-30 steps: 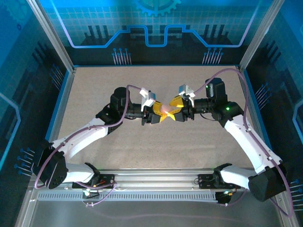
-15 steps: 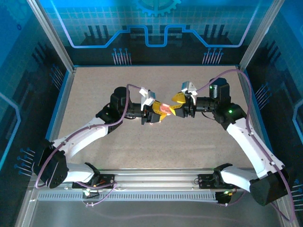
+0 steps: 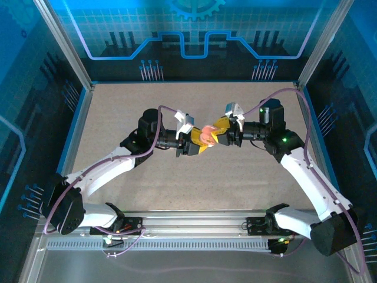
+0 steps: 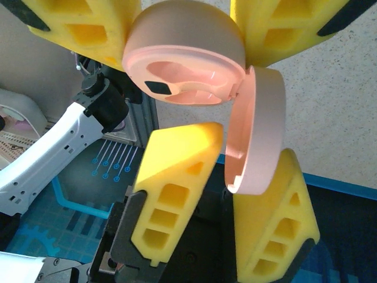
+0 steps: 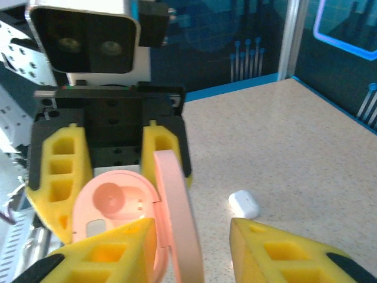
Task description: Insert wireless bluetooth earbuds into charging case
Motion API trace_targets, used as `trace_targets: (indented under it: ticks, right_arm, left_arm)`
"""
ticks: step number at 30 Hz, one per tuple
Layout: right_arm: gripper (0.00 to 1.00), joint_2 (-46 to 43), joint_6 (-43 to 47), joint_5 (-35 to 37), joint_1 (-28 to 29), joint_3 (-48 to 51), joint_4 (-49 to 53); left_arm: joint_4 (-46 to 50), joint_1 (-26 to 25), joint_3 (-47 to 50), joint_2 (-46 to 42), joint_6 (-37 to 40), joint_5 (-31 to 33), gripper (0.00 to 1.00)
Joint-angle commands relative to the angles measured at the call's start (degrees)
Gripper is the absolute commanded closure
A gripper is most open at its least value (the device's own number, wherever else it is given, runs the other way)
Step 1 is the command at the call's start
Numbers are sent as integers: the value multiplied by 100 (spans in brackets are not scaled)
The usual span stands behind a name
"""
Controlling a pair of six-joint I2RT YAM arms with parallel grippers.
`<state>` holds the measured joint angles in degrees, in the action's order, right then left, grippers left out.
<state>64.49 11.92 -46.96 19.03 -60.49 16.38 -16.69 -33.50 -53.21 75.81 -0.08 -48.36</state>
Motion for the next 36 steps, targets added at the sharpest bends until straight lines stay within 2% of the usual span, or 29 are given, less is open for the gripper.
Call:
trace_targets:
  ticks: [1,6,11,15,22,25,27,36]
  right_arm:
    - [62,164,233,-564,-57,-309,323]
    - [69,288,362,-675,-56,-436,507]
    - [84,335,490,-745,-53,-537,668]
    - [92,393,590,-794,-49,-672,896]
    - [93,368,645,-714,-48,-744,971]
    - [93,367,672,-656,-44,-780,1041]
    - [93,369,677,-503,-18,-814,1100]
    - [93,390,986,736,396,-1081,1662]
  left_arm:
    - [-185,-13,-102,48,-17,-218,70]
    - [-194,-4,-93,30,7,-236,70]
    - [-240,-17,-60,42,8,-218,69]
    - [-273,-11,-34,73,18,-201,67]
    - [-310,-12,3,100,73,-155,63]
    - [-289,-14,19,107,138,-110,53]
    - [-281,-15,21,117,157,-67,50]
    - [-182,-31,-20,267,224,151,30]
